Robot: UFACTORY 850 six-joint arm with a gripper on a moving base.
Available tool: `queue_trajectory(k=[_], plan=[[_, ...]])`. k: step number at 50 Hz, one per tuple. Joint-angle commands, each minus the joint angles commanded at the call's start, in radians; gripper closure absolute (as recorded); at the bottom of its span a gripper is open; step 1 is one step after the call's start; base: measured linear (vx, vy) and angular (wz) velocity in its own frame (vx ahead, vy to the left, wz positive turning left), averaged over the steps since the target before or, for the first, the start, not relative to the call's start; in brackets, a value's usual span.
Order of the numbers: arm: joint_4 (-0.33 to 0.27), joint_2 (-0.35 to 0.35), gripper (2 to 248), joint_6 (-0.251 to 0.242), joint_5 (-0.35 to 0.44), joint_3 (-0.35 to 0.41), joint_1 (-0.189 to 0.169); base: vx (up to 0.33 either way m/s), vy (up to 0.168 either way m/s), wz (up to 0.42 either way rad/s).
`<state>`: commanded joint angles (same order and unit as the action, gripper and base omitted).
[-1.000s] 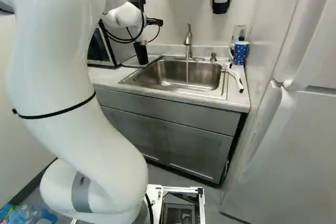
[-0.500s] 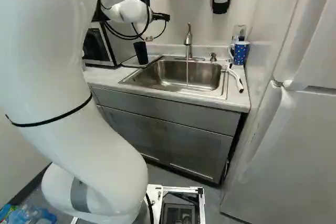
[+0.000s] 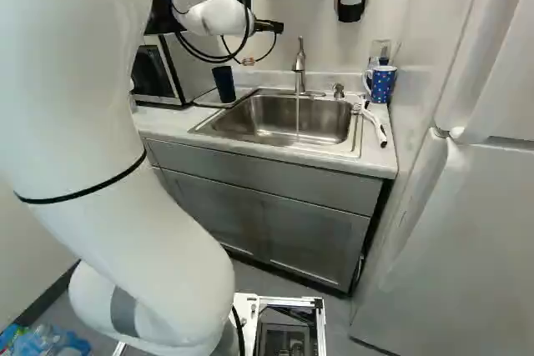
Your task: Rinse the cup and place it in the tray
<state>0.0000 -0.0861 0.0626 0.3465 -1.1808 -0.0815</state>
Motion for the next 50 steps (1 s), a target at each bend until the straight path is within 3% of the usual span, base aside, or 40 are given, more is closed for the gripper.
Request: queue_trajectory(k=[25, 50], plan=[[0.0, -0.067, 3, 0.0, 0.0, -0.117, -0.049, 0.0, 0.0, 0.0], [0.0, -0.186, 3, 0.0, -0.043, -0.247, -0.077, 0.0, 0.0, 0.0]])
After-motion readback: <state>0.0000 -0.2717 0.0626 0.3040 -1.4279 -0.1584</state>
